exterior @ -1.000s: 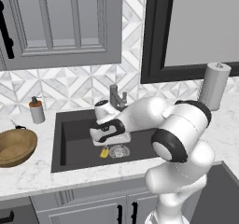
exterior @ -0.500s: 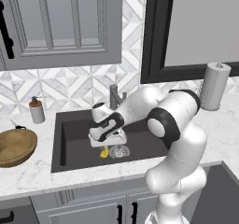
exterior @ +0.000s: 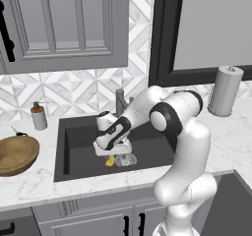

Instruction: Pick the lemon wedge from the sink and place it in the bowl. Then pick the bowl and place it in the microwave. Then close the microwave door and press the start button.

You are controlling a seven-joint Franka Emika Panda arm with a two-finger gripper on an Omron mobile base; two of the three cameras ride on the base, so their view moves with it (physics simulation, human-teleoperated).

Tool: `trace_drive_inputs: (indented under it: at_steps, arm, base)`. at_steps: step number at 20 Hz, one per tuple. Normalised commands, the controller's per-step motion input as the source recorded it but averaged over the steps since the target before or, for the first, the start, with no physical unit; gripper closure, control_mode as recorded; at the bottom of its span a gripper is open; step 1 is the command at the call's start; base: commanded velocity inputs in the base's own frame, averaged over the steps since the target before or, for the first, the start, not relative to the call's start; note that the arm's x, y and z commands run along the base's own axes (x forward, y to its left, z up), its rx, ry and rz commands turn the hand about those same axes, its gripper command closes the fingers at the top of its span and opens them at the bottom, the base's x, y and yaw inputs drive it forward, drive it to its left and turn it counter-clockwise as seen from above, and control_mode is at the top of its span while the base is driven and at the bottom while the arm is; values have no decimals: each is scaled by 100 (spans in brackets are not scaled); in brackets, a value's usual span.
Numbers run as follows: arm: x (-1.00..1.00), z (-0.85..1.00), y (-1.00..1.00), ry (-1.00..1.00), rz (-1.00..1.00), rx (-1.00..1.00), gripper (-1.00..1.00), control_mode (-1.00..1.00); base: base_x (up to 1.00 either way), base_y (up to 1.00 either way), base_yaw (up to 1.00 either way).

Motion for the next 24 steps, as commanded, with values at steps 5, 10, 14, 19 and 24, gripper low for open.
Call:
trace_drive_inputs:
  at_steps: [5, 10, 14, 19, 24]
  arm:
    - [30, -30, 1, 0, 0, 0, -100, -100]
    - [33, -29, 3, 0, 0, 0, -100, -100]
    - [30, -27, 6, 0, 0, 0, -100, -100]
    - [11, -30, 7, 0, 0, 0, -100, -100]
    - [11, -28, 6, -1, 0, 0, -100, -100]
  base:
    - [0, 0, 0]
    - [0, 0, 0]
    - [0, 0, 0]
    - [0, 0, 0]
    - [0, 0, 0]
